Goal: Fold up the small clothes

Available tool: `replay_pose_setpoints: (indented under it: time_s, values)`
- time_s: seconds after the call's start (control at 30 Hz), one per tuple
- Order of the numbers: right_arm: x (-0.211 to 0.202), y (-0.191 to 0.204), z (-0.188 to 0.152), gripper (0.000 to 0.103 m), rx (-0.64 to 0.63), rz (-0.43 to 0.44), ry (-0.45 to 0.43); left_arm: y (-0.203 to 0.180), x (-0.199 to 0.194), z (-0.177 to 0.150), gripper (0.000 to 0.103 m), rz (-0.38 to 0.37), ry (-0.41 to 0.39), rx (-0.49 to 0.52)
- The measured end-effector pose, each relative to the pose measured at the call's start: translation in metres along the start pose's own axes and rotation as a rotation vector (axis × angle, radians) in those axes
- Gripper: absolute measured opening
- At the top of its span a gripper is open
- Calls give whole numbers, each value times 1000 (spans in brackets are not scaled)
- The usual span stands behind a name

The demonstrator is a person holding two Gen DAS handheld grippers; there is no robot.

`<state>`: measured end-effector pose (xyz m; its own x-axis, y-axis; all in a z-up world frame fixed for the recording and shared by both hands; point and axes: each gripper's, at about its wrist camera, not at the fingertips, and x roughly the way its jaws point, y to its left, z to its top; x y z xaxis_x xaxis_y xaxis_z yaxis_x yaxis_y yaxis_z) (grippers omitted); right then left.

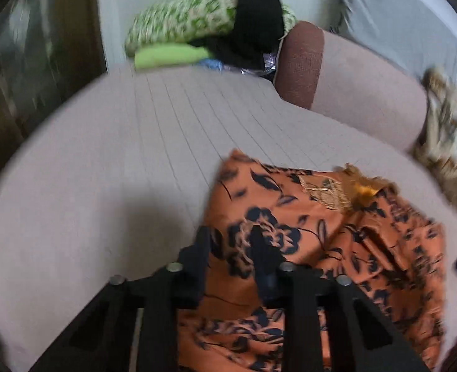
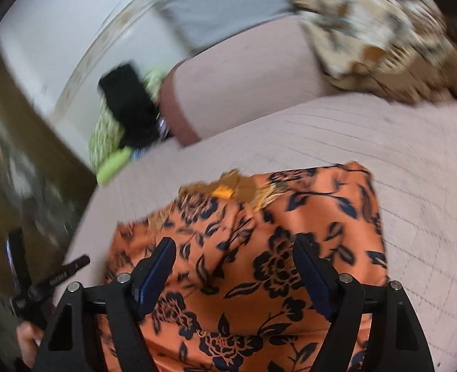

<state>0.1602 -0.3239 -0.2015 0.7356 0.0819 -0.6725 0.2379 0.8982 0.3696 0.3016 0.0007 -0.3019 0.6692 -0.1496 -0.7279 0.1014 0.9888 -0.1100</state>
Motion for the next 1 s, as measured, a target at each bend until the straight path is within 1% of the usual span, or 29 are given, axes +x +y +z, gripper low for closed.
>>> replay_pose_setpoints:
  time_s: [0.03, 0.07, 0.1, 0.13, 0.17, 0.2, 0.23, 0.27, 0.33, 0.37, 0.4, 0.43, 0.47, 0.5, 0.53, 0.57, 0.6, 0.67, 0.7, 0.77, 0.83, 0.87, 0.93, 0.97, 1.0]
  values:
    - [3, 11, -4, 81, -52, -16, -4, -1, 6, -1, 20, -13, 16, 0]
    - [7, 21, -9, 81, -104, -35, -6, -3, 9, 1, 20, -28, 29, 24]
    - [11, 29, -13, 81, -137, -41, -2, -5, 7, 3, 20, -47, 8, 47]
    - [17, 39, -18, 81, -170, -38, 10, -9, 4, 2, 20, -52, -15, 63]
    - [21, 45, -21, 82, -193, -37, 19, -10, 5, -1, 20, -48, -21, 67]
    - [28, 54, -25, 83, -225, -47, 31, -10, 9, -2, 28, -49, -10, 61]
    - [36, 63, -28, 83, -258, -69, 41, -9, 16, -5, 39, -79, 22, 44]
    - [46, 71, -31, 83, -290, -103, 53, -10, 21, -5, 43, -110, 45, 31]
    - [70, 78, -32, 83, -328, -184, 96, -12, 34, -8, 44, -157, 87, 15]
    - [86, 78, -32, 83, -334, -230, 134, -15, 37, -10, 44, -158, 92, 29]
    - [98, 74, -31, 81, -322, -258, 161, -17, 36, -11, 44, -150, 90, 47]
    - [106, 68, -28, 76, -293, -273, 173, -21, 36, -13, 29, -142, 84, 73]
    - [108, 58, -22, 38, -236, -267, 176, -24, 38, -13, 16, -141, 89, 95]
    - [104, 47, -14, 17, -164, -263, 166, -25, 40, -14, 0, -147, 109, 106]
    - [93, 38, -6, 16, -101, -254, 117, -24, 42, -15, 0, -168, 127, 96]
    - [77, 29, 3, 14, -51, -250, 47, -21, 43, -16, 0, -190, 134, 77]
    - [56, 17, 13, 13, -3, -265, -29, -19, 41, -16, 0, -201, 133, 66]
    - [29, -7, 24, 13, 84, -259, -97, -18, 35, -15, 0, -205, 116, 61]
    - [19, -20, 27, 13, 125, -236, -112, -18, 32, -14, 0, -211, 107, 65]
    - [5, -48, 27, 13, 186, -183, -94, -20, 25, -16, 0, -232, 103, 88]
    - [-2, -72, 21, 15, 229, -196, -63, -23, 21, -19, 0, -230, 110, 125]
    - [-4, -87, 16, 16, 267, -195, -35, -25, 20, -21, 0, -223, 121, 149]
    - [-7, -114, -1, 17, 356, -142, 28, -29, 21, -28, 0, -214, 151, 194]
    - [-10, -125, -9, 23, 390, -141, 46, -30, 22, -31, 0, -211, 164, 210]
    - [-15, -131, -16, 37, 391, -171, 55, -31, 22, -35, 0, -207, 175, 231]
